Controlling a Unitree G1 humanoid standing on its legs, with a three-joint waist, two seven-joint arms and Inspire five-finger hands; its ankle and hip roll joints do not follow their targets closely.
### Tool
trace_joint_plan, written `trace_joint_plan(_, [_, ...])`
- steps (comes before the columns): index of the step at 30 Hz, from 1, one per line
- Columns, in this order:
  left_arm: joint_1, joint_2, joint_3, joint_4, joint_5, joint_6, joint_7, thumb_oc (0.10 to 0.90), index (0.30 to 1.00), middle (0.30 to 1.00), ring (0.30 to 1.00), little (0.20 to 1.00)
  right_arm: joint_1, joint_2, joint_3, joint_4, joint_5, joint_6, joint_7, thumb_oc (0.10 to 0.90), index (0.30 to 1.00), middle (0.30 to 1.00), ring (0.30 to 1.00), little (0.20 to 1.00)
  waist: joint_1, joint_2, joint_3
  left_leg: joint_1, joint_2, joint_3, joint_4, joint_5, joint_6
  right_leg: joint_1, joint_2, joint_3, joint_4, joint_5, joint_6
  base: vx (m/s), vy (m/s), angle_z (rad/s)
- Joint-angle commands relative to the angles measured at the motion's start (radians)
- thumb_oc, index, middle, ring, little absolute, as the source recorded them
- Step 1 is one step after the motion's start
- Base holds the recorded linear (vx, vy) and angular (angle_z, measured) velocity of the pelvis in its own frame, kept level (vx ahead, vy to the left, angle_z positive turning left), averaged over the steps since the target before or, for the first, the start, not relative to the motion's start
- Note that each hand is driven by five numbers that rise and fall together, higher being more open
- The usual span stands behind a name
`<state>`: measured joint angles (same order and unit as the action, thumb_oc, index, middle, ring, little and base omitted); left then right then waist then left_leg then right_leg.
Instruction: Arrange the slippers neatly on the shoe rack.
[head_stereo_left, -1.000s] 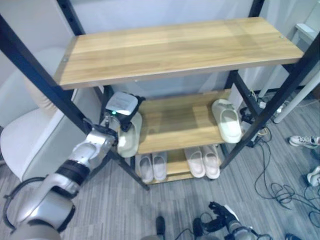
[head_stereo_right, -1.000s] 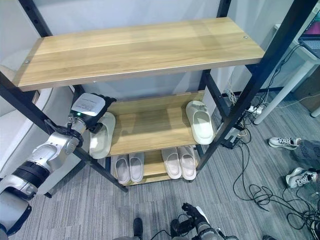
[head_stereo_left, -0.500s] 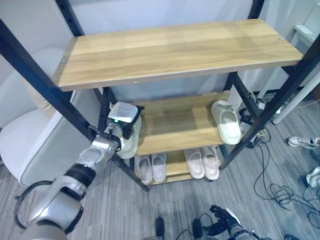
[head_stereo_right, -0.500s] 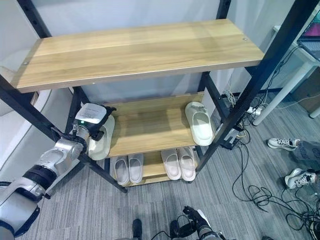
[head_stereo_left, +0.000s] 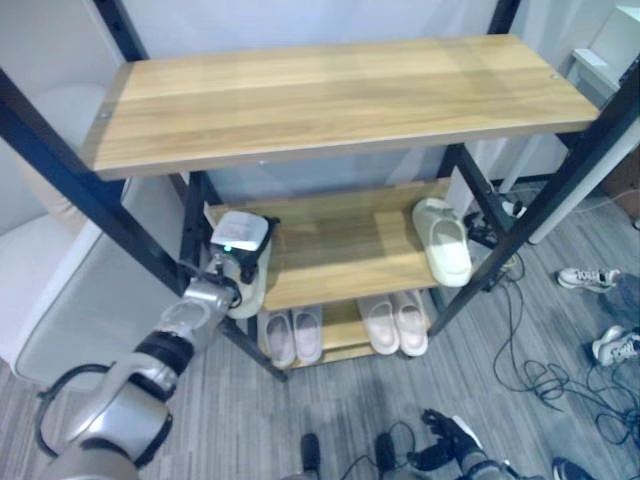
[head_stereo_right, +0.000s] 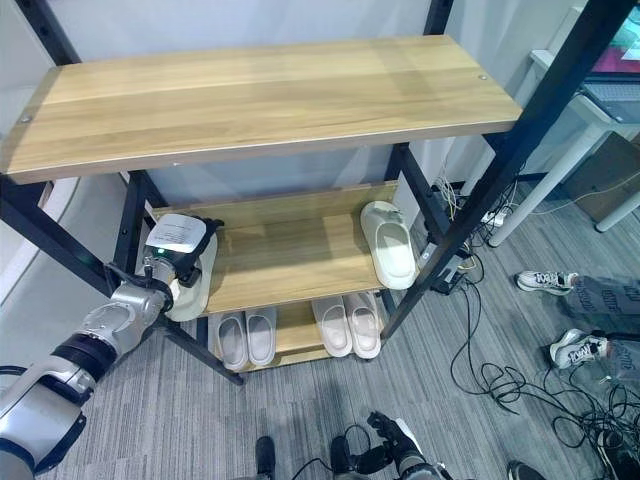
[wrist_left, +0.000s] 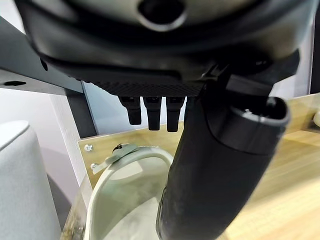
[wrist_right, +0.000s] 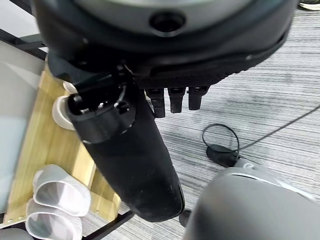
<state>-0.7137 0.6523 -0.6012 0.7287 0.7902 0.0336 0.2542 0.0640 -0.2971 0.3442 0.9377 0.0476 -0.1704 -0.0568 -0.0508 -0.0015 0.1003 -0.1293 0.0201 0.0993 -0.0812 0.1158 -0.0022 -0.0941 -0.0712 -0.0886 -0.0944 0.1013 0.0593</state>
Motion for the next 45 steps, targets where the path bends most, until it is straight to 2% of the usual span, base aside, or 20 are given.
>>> trace_joint_plan(1, [-0.157,0.017,0.077,0.092,-0.022,0.049,0.096,0.585,0.578,0.578,0.578,0.578,-0.010,-0.058,0.001,-0.064,0.009,-0.056,-0.025,0.800,0.900,0.900,0.900,0.900,0.007,0.027,-0.017,0.031,0.002,-0.018,-0.006,-0.103,-0.043,0.038,-0.022,-0.083,0.007,-0.093,0.087,0.00,0.000,0.00])
trace_joint_plan(2, [-0.163,0.010,0.076,0.101,-0.029,0.049,0.097,0.400,0.300,0.300,0.300,0.300,-0.009,-0.064,0.000,-0.070,0.009,-0.055,-0.025,0.800,0.900,0.900,0.900,0.900,0.006,0.029,-0.016,0.030,0.002,-0.017,-0.006,-0.103,-0.043,0.036,-0.022,-0.082,0.007,-0.093,0.087,0.00,0.000,0.00])
trace_joint_plan(5, [-0.159,-0.019,0.076,0.087,-0.041,0.045,0.086,0.400,0.300,0.300,0.300,0.300,-0.012,-0.066,-0.009,-0.062,0.011,-0.054,-0.029,0.800,0.900,0.900,0.900,0.900,0.005,0.029,-0.010,0.025,0.001,-0.015,-0.006,-0.102,-0.042,0.030,-0.023,-0.081,0.008,-0.091,0.086,0.00,0.000,0.00])
trace_joint_plan(10, [-0.160,-0.048,0.080,-0.072,-0.025,0.022,0.087,0.400,0.300,0.300,0.300,0.300,-0.008,-0.065,-0.021,-0.065,0.020,-0.054,-0.031,0.800,0.900,0.900,0.900,0.900,0.005,0.030,-0.002,0.023,-0.001,-0.016,-0.006,-0.103,-0.040,0.029,-0.022,-0.081,0.010,-0.092,0.085,0.00,0.000,0.00])
trace_joint_plan(11, [-0.129,-0.071,0.089,-0.190,-0.011,-0.022,0.169,0.400,0.300,0.300,0.300,0.300,-0.011,-0.059,-0.021,-0.064,0.035,-0.067,-0.042,0.800,0.900,0.900,0.900,0.900,0.005,0.029,0.010,0.019,-0.001,-0.020,-0.006,-0.101,-0.039,0.026,-0.023,-0.079,0.012,-0.092,0.083,0.00,0.000,0.00])
trace_joint_plan(12, [-0.095,-0.095,0.098,-0.241,-0.017,-0.049,0.193,0.400,0.300,0.300,0.300,0.300,-0.013,-0.057,-0.019,-0.064,0.037,-0.073,-0.049,0.800,0.900,0.900,0.900,0.900,0.005,0.027,0.017,0.017,-0.002,-0.017,-0.006,-0.101,-0.040,0.022,-0.023,-0.078,0.013,-0.091,0.083,0.00,0.000,0.00])
trace_joint_plan(14, [-0.050,-0.127,0.100,-0.293,-0.012,-0.073,0.219,0.400,0.300,0.300,0.300,0.300,-0.010,-0.057,-0.016,-0.064,0.043,-0.083,-0.060,0.800,0.900,0.900,0.900,0.900,0.000,0.028,0.029,0.013,-0.003,-0.012,-0.006,-0.100,-0.039,0.013,-0.024,-0.069,0.015,-0.087,0.082,-0.04,0.017,-0.06])
trace_joint_plan(15, [-0.041,-0.177,0.073,-0.304,-0.025,-0.094,0.244,0.400,0.300,0.300,0.300,0.300,-0.005,-0.056,-0.011,-0.067,0.042,-0.088,-0.081,0.800,0.900,0.900,0.900,0.900,-0.007,0.032,0.044,0.005,-0.002,-0.003,-0.006,-0.099,-0.037,0.000,-0.025,-0.062,0.019,-0.083,0.082,-0.04,0.019,-0.19])
trace_joint_plan(19, [-0.058,-0.210,0.042,-0.303,-0.028,-0.104,0.264,0.400,0.300,0.300,0.300,0.300,-0.005,-0.058,-0.007,-0.074,0.040,-0.092,-0.096,0.800,0.900,0.900,0.900,0.900,-0.017,0.036,0.057,-0.004,-0.002,0.003,-0.006,-0.097,-0.036,-0.016,-0.026,-0.055,0.023,-0.079,0.082,-0.01,0.010,-0.28])
trace_joint_plan(24, [-0.140,-0.244,-0.006,-0.245,-0.029,-0.082,0.278,0.400,0.300,0.300,0.300,0.300,-0.019,-0.069,-0.001,-0.076,0.039,-0.097,-0.122,0.800,0.900,0.900,0.900,0.900,-0.036,0.044,0.080,-0.034,-0.001,0.017,-0.006,-0.088,-0.035,-0.055,-0.027,-0.036,0.024,-0.066,0.086,-0.01,0.008,-0.10])
trace_joint_plan(29, [-0.200,-0.248,-0.001,-0.162,-0.047,-0.041,0.290,0.400,0.300,0.300,0.300,0.300,-0.017,-0.086,-0.014,-0.090,0.051,-0.101,-0.128,0.800,0.900,0.900,0.900,0.900,-0.050,0.043,0.092,-0.055,0.001,0.024,-0.006,-0.084,-0.036,-0.078,-0.027,-0.026,0.021,-0.057,0.087,0.00,0.004,-0.11])
trace_joint_plan(36, [-0.296,-0.225,0.004,-0.118,-0.066,-0.020,0.311,0.400,0.300,0.300,0.300,0.300,-0.039,-0.111,-0.012,-0.114,0.059,-0.109,-0.135,0.800,0.900,0.900,0.900,0.900,-0.060,0.037,0.116,-0.093,-0.001,0.027,-0.006,-0.076,-0.036,-0.121,-0.029,-0.020,0.023,-0.043,0.089,0.00,-0.001,-0.02])
trace_joint_plan(45, [-0.345,-0.283,0.010,-0.162,-0.097,-0.044,0.356,0.400,0.300,0.300,0.300,0.300,-0.051,-0.106,0.010,-0.132,0.069,-0.117,-0.137,0.800,0.900,0.900,0.900,0.900,-0.069,0.031,0.140,-0.128,-0.001,0.032,-0.006,-0.072,-0.035,-0.157,-0.033,-0.014,0.025,-0.034,0.092,0.00,0.000,0.00])
